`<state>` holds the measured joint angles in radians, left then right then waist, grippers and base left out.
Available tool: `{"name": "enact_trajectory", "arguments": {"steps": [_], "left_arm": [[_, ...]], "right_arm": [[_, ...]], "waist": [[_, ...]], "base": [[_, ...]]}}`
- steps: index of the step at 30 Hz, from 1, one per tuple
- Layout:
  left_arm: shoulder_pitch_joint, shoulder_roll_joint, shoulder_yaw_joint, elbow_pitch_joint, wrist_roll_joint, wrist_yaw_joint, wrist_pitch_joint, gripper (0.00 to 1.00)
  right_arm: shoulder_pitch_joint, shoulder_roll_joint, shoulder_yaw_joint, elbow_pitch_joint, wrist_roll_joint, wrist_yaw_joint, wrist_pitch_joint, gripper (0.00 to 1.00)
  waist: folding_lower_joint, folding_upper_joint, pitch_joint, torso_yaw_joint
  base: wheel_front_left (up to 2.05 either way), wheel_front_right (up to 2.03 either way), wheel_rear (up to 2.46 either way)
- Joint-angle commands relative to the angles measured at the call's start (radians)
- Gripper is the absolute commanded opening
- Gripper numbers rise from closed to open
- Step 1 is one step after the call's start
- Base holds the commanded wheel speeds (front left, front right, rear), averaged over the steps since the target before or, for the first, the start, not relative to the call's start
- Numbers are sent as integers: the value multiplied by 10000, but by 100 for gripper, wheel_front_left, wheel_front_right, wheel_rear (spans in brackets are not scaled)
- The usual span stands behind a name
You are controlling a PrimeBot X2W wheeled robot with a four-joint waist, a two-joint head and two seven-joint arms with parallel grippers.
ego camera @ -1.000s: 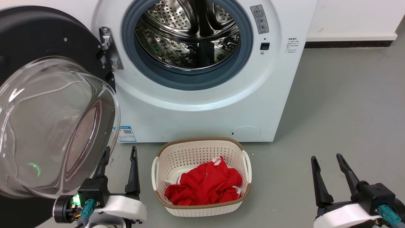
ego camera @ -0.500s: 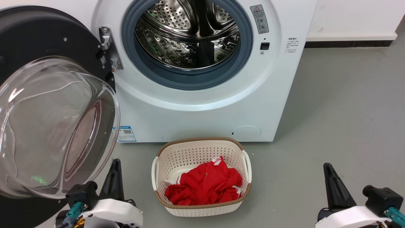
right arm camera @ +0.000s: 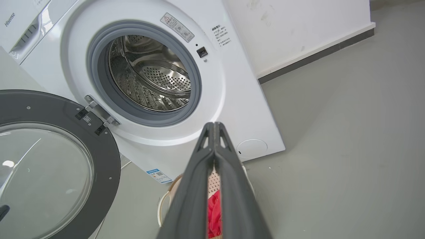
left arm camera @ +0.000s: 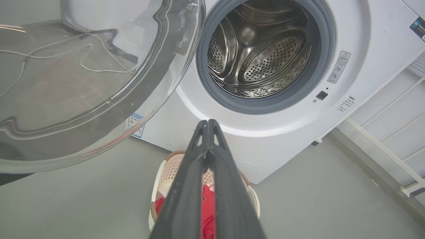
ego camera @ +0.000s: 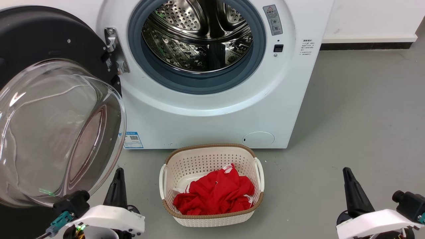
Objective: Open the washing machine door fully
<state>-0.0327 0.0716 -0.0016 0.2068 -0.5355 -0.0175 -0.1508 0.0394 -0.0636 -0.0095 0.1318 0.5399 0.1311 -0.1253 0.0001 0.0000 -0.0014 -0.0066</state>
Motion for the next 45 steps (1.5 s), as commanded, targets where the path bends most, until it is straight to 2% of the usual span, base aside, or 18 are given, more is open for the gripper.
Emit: {"name": "enact_trajectory", "arguments": {"steps": [1, 20, 45], "left_arm": [[-333, 1, 62, -104, -409, -60, 91, 0], [-478, -53, 355, 15, -3199, -359, 782, 0], [-628, -115, 679, 158, -6140, -671, 1514, 0]], "right_arm": [[-283, -92, -27, -66, 456, -1, 45, 0], [-612, -159, -139, 237, 3359, -2, 544, 0], [-956, -176, -326, 572, 6364, -3, 1136, 0]], "waist": [[0, 0, 1, 1], [0, 0, 9, 14], [0, 0, 21, 30]], "base": [[0, 0, 0], [0, 0, 0], [0, 0, 0]]}}
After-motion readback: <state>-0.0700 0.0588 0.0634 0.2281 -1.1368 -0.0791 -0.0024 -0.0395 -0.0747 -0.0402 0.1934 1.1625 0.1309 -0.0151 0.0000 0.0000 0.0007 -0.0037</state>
